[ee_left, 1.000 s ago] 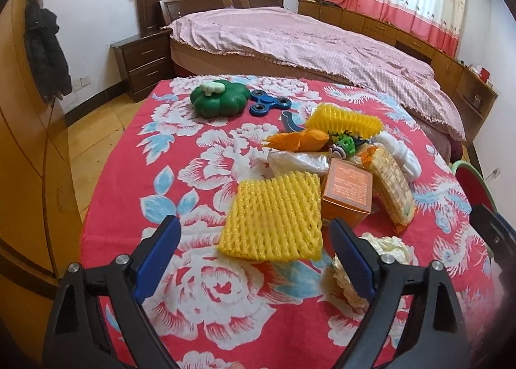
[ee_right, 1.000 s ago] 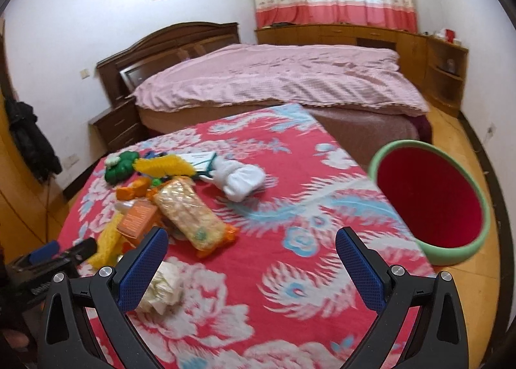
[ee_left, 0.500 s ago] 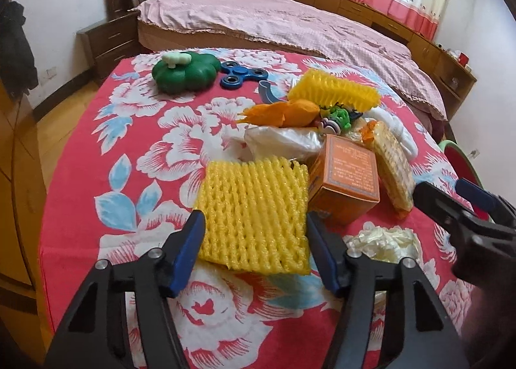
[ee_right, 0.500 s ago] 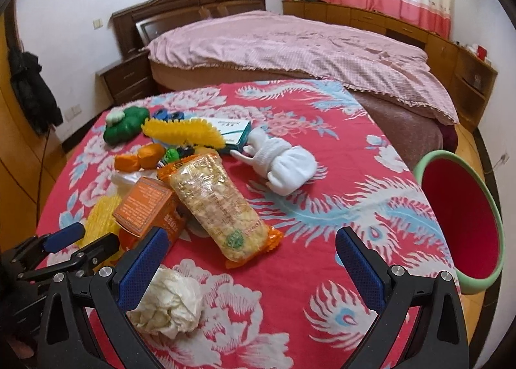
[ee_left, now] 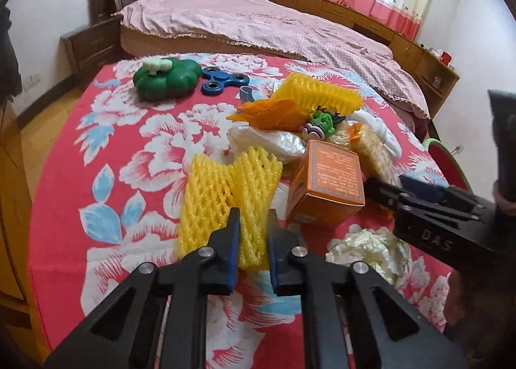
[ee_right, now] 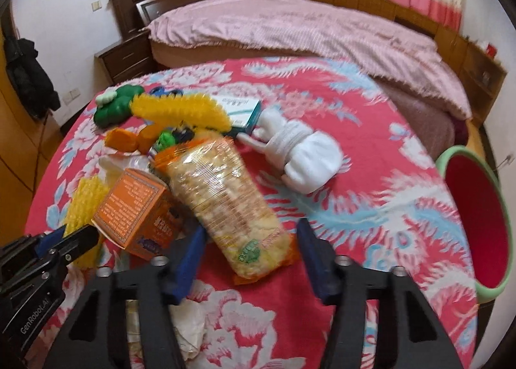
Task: Collect trash
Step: 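Grasp the snack bag with the right tool while the left tool grasps the yellow foam net, then carry the snack bag and foam net over the red bucket with both tools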
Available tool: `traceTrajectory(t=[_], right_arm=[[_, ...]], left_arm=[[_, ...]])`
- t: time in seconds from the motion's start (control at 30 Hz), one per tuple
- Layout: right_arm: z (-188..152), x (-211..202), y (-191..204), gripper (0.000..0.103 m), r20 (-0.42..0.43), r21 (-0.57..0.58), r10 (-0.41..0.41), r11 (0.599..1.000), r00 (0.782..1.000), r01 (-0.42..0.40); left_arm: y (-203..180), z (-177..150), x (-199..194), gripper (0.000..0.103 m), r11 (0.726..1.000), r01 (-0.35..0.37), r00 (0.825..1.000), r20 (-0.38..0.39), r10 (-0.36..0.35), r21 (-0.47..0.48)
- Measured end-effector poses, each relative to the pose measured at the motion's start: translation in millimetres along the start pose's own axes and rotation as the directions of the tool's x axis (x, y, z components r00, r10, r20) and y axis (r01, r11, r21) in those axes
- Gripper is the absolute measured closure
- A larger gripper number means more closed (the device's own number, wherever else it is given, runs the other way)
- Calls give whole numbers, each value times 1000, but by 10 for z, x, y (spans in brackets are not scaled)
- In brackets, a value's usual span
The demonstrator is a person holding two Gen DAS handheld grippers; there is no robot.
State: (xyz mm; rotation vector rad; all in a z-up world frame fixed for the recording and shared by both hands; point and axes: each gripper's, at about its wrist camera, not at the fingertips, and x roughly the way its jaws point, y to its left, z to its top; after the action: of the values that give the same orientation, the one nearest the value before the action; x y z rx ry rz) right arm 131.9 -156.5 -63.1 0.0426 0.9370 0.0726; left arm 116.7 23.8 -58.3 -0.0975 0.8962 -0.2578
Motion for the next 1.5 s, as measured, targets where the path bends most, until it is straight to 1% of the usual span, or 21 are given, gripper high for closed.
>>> traceTrajectory(t=[0.1,0.3,0.37,0.5,0.67,0.93,1.13,1.3,1.5], right_arm=[[-24,-22,-10,52,13,-1,15,1000,1000,-15],[-105,-142,-219,53,29,77,45,996,999,-47],[-133,-224,-287,53,42,93,51,994,998,-54],[-194,-448,-459,53,79,130,47,990,996,-57],[-264,-714,-675,53,113,173,17,984,993,-36],[-303,-1136,-971,53,192,212,-46,977,980,5],[-308,-1355,-1246,53,226,252,-92,967,970,33],[-329,-1471,-1485,53,234,292,-136,954,963,63],[-406,-1540,-1885,53,225,361,-192,927,955,101]], left_arm=[[-22,-14,-61,91,1000,-2,1000,19,2,-2],[-98,1,-234,92,1000,-3,998,66,4,-18],[-167,15,-298,92,1000,8,997,79,-7,-16],[-324,56,-374,92,1000,28,995,94,-28,0],[-583,113,-479,92,998,40,992,117,-45,46],[-950,225,-515,92,992,96,990,100,-104,84],[-1286,330,-474,92,984,131,987,80,-142,122],[-1602,414,-407,92,974,161,984,55,-171,159],[-2029,482,-288,92,958,187,980,24,-197,218]])
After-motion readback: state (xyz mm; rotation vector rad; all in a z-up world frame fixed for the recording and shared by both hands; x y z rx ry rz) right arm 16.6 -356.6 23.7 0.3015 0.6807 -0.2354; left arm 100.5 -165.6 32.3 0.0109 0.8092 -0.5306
